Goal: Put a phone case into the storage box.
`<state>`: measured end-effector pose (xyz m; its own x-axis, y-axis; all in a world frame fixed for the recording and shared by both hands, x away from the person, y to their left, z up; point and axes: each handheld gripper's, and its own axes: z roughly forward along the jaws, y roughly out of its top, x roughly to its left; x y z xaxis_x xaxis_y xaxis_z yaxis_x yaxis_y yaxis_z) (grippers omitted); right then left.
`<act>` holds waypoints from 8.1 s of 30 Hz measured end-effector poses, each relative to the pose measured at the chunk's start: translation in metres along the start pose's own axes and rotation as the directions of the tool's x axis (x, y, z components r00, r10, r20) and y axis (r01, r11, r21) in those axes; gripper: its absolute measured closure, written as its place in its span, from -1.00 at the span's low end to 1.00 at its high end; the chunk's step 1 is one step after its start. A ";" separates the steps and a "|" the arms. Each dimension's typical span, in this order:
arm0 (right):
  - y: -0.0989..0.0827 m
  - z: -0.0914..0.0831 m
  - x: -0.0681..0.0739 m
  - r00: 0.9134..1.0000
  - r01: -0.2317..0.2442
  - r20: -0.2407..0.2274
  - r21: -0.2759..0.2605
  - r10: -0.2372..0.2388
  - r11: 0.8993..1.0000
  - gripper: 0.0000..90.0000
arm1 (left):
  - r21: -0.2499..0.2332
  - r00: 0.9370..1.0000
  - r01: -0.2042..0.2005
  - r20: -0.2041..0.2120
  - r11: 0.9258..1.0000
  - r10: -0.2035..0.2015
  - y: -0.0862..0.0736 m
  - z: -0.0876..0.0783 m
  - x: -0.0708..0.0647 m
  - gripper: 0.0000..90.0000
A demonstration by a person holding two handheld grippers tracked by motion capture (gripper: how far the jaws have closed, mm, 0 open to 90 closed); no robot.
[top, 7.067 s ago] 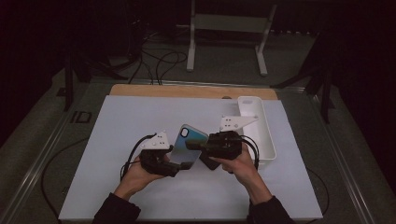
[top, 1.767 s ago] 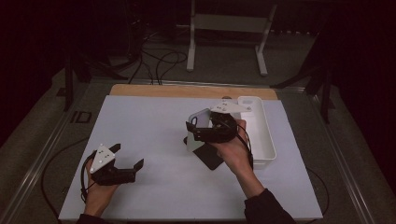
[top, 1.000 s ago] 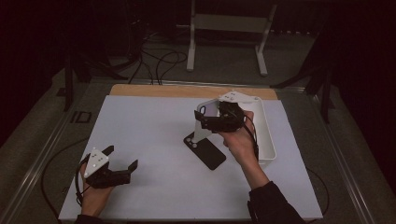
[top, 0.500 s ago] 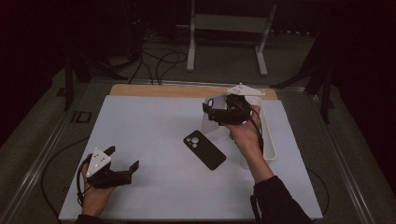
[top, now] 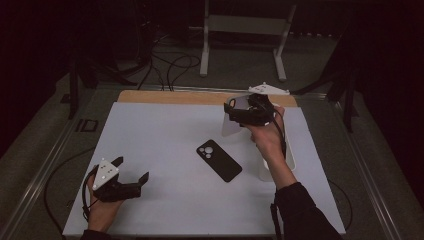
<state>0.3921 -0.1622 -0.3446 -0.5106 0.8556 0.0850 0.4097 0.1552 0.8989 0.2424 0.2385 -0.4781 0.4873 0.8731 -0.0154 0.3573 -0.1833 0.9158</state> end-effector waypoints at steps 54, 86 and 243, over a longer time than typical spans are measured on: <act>0.009 0.023 -0.082 0.964 -0.063 0.259 0.021 0.055 0.998 -0.63 | 0.003 1.000 -0.014 0.003 1.000 0.014 0.000 0.001 -0.001 -1.00; -0.003 0.031 -0.119 0.930 -0.079 0.364 0.061 0.051 0.995 -0.63 | 0.014 1.000 -0.019 -0.002 1.000 0.019 -0.002 0.001 -0.002 -1.00; -0.063 0.027 -0.028 0.996 0.093 -0.036 0.210 -0.087 0.973 -0.79 | 0.025 1.000 -0.026 0.010 0.999 0.025 -0.002 0.003 -0.007 -1.00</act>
<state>0.4011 -0.1832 -0.4148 -0.5714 0.8204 0.0223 0.5106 0.3341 0.7923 0.2405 0.2317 -0.4813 0.5044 0.8635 0.0036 0.3646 -0.2168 0.9056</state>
